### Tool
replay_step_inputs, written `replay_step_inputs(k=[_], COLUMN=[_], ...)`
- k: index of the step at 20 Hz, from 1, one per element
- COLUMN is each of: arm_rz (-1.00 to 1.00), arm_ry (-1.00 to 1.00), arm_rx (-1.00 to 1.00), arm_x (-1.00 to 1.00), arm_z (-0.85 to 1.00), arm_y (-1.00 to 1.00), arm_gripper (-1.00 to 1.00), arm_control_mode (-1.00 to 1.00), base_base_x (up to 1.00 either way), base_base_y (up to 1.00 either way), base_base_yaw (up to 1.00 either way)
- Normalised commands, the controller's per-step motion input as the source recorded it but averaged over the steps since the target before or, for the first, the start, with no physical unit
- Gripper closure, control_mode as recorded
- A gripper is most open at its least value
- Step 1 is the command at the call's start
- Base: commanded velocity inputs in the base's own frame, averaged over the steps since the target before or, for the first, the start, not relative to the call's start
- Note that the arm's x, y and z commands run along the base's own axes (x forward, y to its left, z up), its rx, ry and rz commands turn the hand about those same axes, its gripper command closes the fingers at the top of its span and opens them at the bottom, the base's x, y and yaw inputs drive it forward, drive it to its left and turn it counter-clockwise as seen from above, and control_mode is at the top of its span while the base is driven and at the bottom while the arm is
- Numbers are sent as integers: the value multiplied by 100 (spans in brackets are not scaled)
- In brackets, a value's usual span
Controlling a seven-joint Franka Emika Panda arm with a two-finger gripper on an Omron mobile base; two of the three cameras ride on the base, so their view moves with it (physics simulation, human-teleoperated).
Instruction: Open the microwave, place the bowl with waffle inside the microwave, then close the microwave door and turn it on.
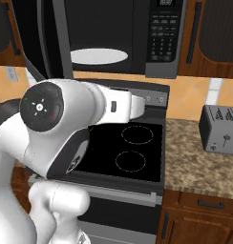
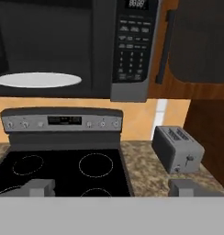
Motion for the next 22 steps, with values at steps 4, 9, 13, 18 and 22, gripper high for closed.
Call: replay_step_inputs(k=[4,9,13,18,22], arm_rz=[17,4,3,7,7], arm_ry=[10,-12,-2,10,14], arm_rx=[19,32,40,37,42], arm_x=[24,27,60,76,82], arm_z=[-30,-44,-13,-53,-6], arm_y=[-26,-13,-2,25,21], arm_gripper=[-100,-100,-100,-100,-100], arm_control_mode=[-100,-100,-100,-100,-100], base_base_x=[0,0,0,0,0], base_base_y=[0,0,0,0,0], base_base_yaw=[0,0,0,0,0])
